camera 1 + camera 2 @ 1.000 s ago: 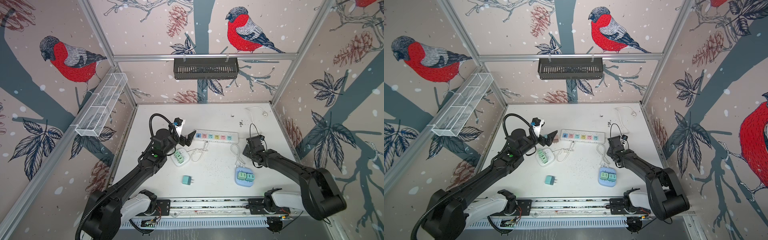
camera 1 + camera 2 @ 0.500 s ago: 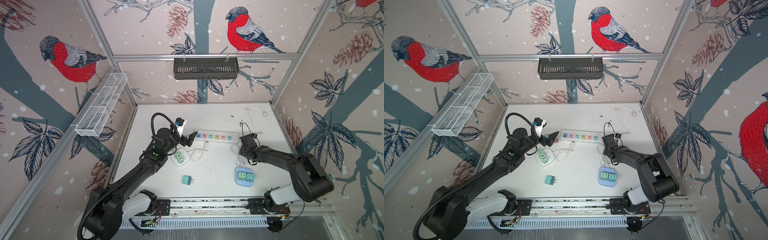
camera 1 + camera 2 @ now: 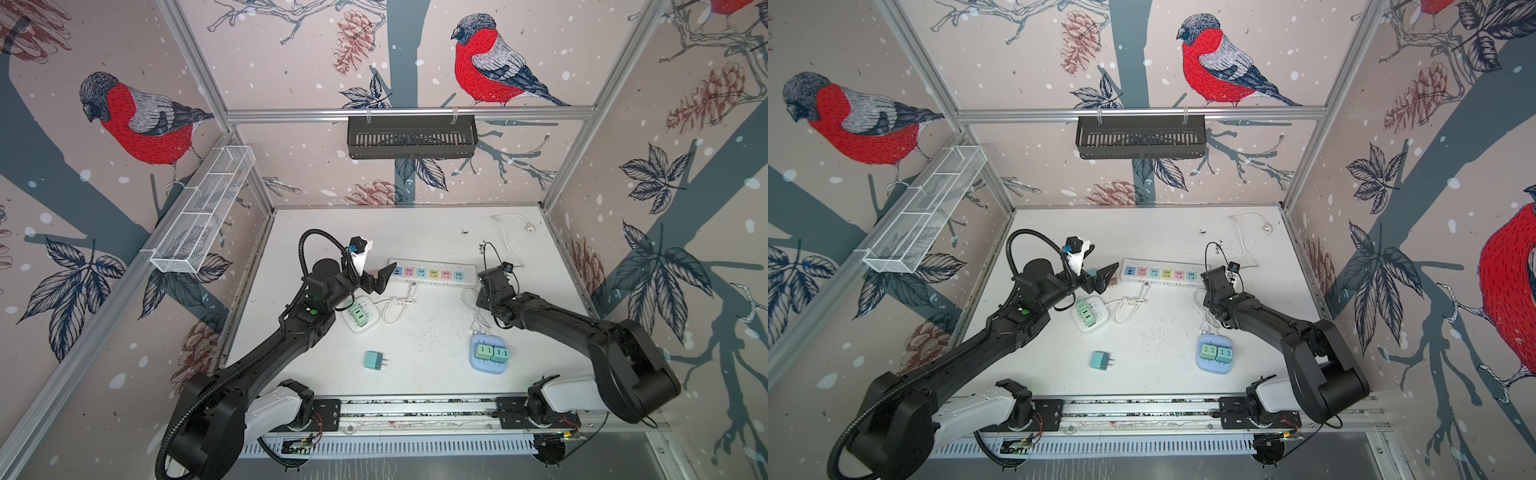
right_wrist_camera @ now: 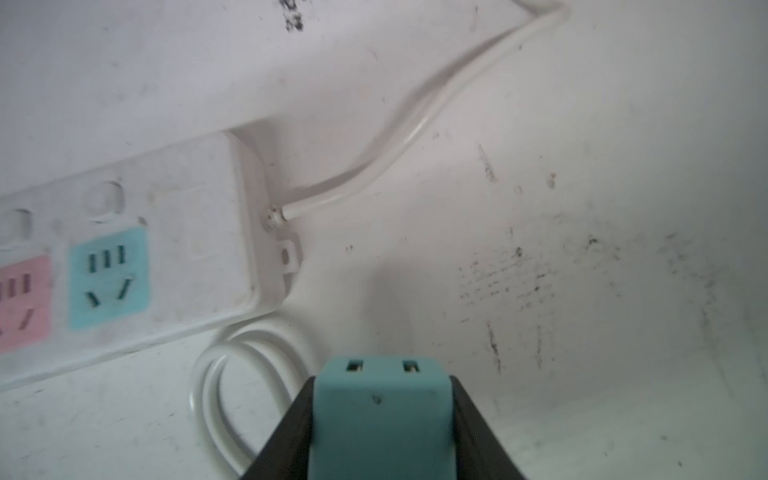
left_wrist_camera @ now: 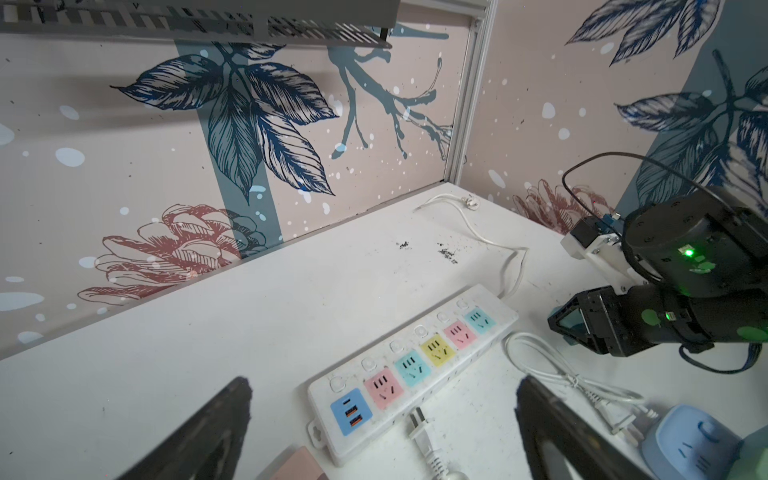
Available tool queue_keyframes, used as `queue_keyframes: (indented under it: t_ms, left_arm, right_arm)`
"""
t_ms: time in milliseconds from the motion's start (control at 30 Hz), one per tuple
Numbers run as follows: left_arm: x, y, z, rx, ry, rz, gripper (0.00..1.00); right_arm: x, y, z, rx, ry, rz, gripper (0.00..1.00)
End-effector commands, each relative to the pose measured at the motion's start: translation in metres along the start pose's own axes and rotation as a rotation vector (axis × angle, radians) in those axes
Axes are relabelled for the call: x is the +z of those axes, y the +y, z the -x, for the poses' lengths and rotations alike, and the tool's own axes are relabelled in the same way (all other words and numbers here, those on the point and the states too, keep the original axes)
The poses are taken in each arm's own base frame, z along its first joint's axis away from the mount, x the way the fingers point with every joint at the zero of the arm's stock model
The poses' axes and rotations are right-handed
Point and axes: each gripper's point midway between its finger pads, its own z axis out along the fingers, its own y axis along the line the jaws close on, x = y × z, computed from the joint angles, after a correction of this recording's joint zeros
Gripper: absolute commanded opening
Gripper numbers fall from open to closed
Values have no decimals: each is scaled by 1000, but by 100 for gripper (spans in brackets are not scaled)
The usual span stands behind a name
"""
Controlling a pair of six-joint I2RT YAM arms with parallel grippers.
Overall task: Insert the plug
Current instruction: 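Close the right gripper on the teal adapter while the left gripper hovers, then lift the teal adapter with the right gripper toward the approaching left gripper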
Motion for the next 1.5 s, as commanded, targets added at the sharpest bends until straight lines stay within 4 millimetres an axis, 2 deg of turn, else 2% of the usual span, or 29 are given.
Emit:
queue_keyframes:
  t_ms: [0, 200, 333, 400, 500, 600, 767, 833, 967, 1133, 1333, 1467]
  left_arm:
    - [-2, -6, 32, -95, -136, -30, 99]
    - [6, -8, 35, -235, -137, -12, 99]
    - [9, -16, 39, -230, -119, 47, 98]
    - [9, -9, 40, -264, -129, 122, 99]
    - [10, -19, 42, -279, -113, 65, 98]
    - [-1, -49, 52, -147, -108, -85, 99]
    - [-45, -30, 67, -9, -244, 71, 99]
    - [-51, -31, 70, 32, -273, 77, 99]
    - [-47, -52, 61, 74, -294, -53, 99]
    - [-29, -75, 54, 103, -158, -196, 98]
    - [-31, -93, 46, 186, -155, -299, 98]
    - [-37, -100, 43, 211, -156, -335, 94]
  right_arm:
    - [-22, 5, 25, -38, -123, -15, 35]
    - [-71, 30, 56, -83, -327, 69, 27]
    - [-99, 51, 64, -140, -457, 145, 21]
    - [-110, 56, 66, -153, -515, 153, 20]
    - [-118, 63, 66, -186, -562, 156, 16]
    - [-130, 77, 59, -261, -617, 189, 14]
    - [-148, 93, 50, -353, -719, 250, 9]
    - [-154, 94, 51, -358, -744, 275, 5]
    - [-171, 101, 52, -389, -803, 347, 5]
    - [-186, 103, 51, -427, -861, 347, 4]
    - [-188, 101, 50, -501, -880, 310, 2]
    - [-198, 114, 43, -581, -901, 419, 1]
